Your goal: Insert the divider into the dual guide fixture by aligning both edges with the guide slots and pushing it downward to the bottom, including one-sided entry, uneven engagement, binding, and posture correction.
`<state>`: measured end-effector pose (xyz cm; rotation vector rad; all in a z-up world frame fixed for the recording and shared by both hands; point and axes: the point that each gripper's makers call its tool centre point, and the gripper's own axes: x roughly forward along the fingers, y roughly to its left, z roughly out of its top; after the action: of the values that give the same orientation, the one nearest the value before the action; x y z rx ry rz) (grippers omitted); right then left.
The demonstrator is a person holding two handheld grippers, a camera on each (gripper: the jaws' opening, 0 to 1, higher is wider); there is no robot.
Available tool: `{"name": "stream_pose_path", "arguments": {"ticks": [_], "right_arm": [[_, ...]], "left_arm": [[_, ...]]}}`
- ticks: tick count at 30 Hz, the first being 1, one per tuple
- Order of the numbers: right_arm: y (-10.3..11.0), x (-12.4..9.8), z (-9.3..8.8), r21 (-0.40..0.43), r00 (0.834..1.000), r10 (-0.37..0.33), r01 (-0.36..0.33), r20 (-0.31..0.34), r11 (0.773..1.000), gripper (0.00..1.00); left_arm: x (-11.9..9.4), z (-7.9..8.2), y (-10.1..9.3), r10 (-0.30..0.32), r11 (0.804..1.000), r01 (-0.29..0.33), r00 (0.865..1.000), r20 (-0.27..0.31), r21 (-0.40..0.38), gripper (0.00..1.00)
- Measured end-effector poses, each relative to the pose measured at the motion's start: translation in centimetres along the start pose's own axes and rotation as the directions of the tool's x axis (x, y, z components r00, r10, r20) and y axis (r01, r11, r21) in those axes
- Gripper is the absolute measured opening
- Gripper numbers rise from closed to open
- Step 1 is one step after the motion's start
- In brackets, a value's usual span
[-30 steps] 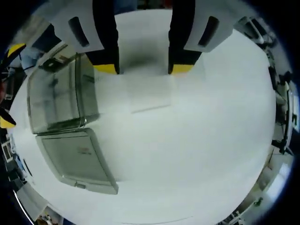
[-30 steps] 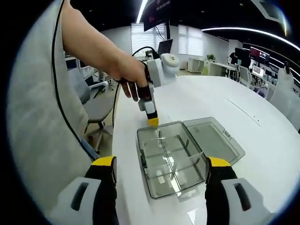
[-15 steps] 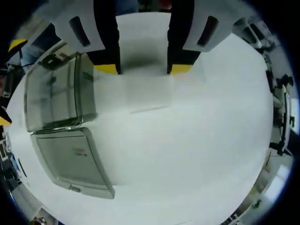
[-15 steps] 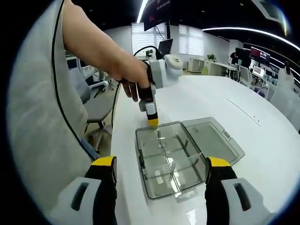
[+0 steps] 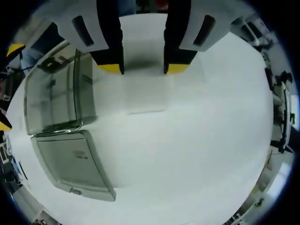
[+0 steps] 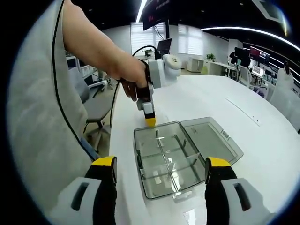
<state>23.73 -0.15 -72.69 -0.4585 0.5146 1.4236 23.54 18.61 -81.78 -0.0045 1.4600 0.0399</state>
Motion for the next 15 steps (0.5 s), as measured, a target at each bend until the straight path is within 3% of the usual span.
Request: {"name": "stream_pose_path", "arguments": {"ticks": [5,15], "right_arm": [[-0.05,-0.03,-0.10,0.003,1.000,-0.003,0.003,-0.001,1.000,0.75],[-0.27,-0.23,-0.21,0.010,1.000,-0.011,0.011,0.001,1.000,0.74]], "left_arm": [[0.04,0.00,-0.01,-0.007,0.999,0.008,1.000,-0.013,0.047,0.30],[-0.01,0.07,0.01,-0.034,0.998,0.034,0.999,0.000,0.047,0.28]]}}
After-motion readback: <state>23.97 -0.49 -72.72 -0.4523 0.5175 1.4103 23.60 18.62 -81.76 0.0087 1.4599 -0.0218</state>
